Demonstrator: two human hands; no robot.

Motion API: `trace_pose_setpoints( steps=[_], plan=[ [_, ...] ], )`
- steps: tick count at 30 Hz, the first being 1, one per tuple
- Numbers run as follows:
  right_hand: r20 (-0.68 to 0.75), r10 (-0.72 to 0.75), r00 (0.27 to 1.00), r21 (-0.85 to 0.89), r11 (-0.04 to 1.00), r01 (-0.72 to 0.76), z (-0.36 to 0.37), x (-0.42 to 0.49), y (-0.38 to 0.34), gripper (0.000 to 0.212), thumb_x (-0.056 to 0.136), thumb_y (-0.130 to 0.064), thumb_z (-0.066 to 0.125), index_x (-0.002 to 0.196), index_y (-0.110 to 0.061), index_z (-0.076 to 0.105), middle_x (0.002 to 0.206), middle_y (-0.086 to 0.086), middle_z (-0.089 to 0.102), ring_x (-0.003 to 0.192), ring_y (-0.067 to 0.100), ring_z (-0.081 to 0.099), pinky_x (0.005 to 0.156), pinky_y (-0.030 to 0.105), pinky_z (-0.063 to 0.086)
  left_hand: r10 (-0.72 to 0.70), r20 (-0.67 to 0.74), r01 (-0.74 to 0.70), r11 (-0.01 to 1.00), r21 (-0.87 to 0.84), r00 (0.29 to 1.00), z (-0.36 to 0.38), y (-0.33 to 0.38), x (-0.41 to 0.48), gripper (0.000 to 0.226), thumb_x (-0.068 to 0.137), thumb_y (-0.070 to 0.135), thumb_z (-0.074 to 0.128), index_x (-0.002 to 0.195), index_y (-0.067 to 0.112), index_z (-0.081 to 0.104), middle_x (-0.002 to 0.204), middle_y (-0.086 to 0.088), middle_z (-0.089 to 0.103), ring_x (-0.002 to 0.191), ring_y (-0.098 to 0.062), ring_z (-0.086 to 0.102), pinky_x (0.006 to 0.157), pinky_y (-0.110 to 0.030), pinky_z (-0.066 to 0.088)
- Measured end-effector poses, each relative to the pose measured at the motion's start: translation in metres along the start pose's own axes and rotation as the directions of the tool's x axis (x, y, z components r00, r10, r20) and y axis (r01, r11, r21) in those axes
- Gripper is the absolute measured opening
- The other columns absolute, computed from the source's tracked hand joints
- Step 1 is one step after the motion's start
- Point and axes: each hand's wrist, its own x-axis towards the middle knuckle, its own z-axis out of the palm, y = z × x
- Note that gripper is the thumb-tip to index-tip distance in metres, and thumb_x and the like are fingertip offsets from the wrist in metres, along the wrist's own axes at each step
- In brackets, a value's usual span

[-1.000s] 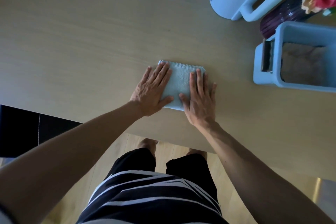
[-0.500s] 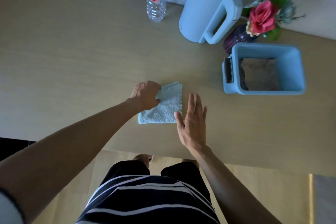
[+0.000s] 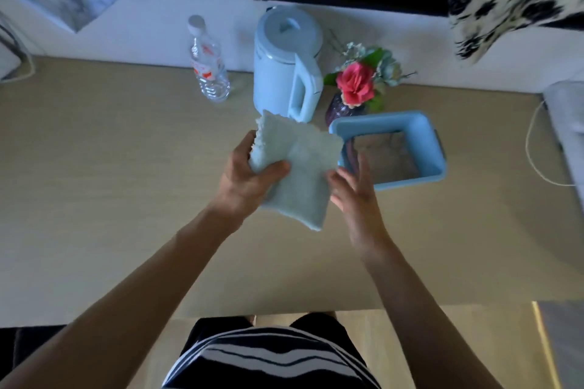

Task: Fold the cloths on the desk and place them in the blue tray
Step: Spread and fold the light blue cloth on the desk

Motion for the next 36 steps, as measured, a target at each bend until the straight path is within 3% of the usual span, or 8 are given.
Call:
trace_pose_setpoints(
  steps=[4,7,9,15,21,27,32,36],
  plan=[
    [0.091,0.004,0.996,0.240,0.971,-0.026,-0.044,0.008,-0.030,0.096,0.072,-0.017,0.084,0.153,-0.024,0.032,0.128,0.007,0.068,0.120,0.028,0.062,0.101,0.053,0.047,0.024,-0.028,-0.027,0.994,-0.105,0.999,0.054,0.012,0.003,0.049,0.077,0.016,0.076,0.122,0.010,0.059,0.110,-0.012,0.071,0.098,-0.027,0.068,0.088,-0.044,0.058],
    [0.004,-0.089,0.996,0.052,0.995,0.089,-0.079,0.012,-0.046,0.090,0.085,0.010,0.065,0.155,-0.029,0.025,0.103,-0.008,0.076,0.099,0.011,0.069,0.091,0.041,0.053,0.024,-0.089,-0.029,0.998,-0.055,0.996,0.090,0.013,0.008,0.039,0.078,0.018,0.075,0.115,0.010,0.063,0.096,0.003,0.071,0.086,-0.013,0.068,0.078,-0.035,0.059],
    [0.056,-0.153,0.987,-0.096,0.983,0.158,-0.103,0.015,-0.057,0.091,0.087,0.011,0.064,0.155,-0.035,0.025,0.111,-0.006,0.071,0.104,0.011,0.067,0.089,0.034,0.056,0.042,-0.147,-0.033,0.997,0.064,0.988,0.107,0.010,0.013,0.036,0.080,0.020,0.078,0.112,0.014,0.061,0.092,0.007,0.071,0.081,-0.007,0.068,0.073,-0.029,0.059],
    [0.293,-0.137,0.946,-0.405,0.879,0.253,-0.168,0.059,-0.083,0.056,0.086,0.011,0.064,0.123,-0.030,0.066,0.129,0.001,0.061,0.104,0.025,0.069,0.082,0.025,0.057,0.147,-0.024,-0.128,0.922,0.365,0.989,0.148,-0.006,0.035,0.062,0.080,0.011,0.073,0.131,0.034,0.046,0.097,0.000,0.070,0.079,-0.017,0.067,0.067,-0.028,0.056],
    [0.256,-0.070,0.964,-0.854,0.452,0.259,-0.193,0.134,-0.080,0.054,0.077,0.000,0.069,0.121,-0.030,0.069,0.125,0.006,0.051,0.106,0.027,0.062,0.091,0.035,0.051,0.100,0.090,-0.134,0.772,0.621,0.991,0.186,-0.042,0.084,0.046,0.076,0.010,0.078,0.121,0.016,0.068,0.113,-0.006,0.062,0.080,-0.015,0.056,0.073,-0.008,0.046],
    [0.303,0.061,0.951,-0.953,0.052,0.300,-0.188,0.167,-0.061,0.047,0.086,-0.002,0.061,0.130,-0.016,0.061,0.135,0.017,0.039,0.105,0.042,0.062,0.094,0.043,0.051,-0.120,0.073,0.037,0.724,0.689,0.990,0.212,-0.078,0.116,0.068,0.066,0.013,0.088,0.129,0.014,0.061,0.130,-0.013,0.053,0.112,-0.029,0.058,0.091,-0.024,0.044],
    [0.338,0.114,0.934,-0.926,-0.137,0.352,-0.180,0.172,-0.040,0.032,0.089,0.003,0.056,0.120,-0.003,0.060,0.145,0.026,0.029,0.095,0.039,0.065,0.076,0.038,0.046,-0.223,0.065,0.086,0.608,0.789,0.973,0.221,-0.098,0.127,0.073,0.070,0.019,0.085,0.136,0.017,0.054,0.141,-0.013,0.045,0.128,-0.032,0.048,0.106,-0.033,0.039],
    [0.318,0.133,0.939,-0.924,-0.178,0.338,-0.179,0.176,-0.028,0.032,0.089,0.006,0.057,0.120,0.000,0.060,0.154,0.028,0.021,0.098,0.038,0.066,0.080,0.041,0.051,-0.313,0.075,0.114,0.545,0.830,0.947,0.228,-0.107,0.134,0.080,0.071,0.023,0.086,0.140,0.016,0.047,0.143,-0.012,0.036,0.126,-0.034,0.050,0.106,-0.038,0.042]
  ],
)
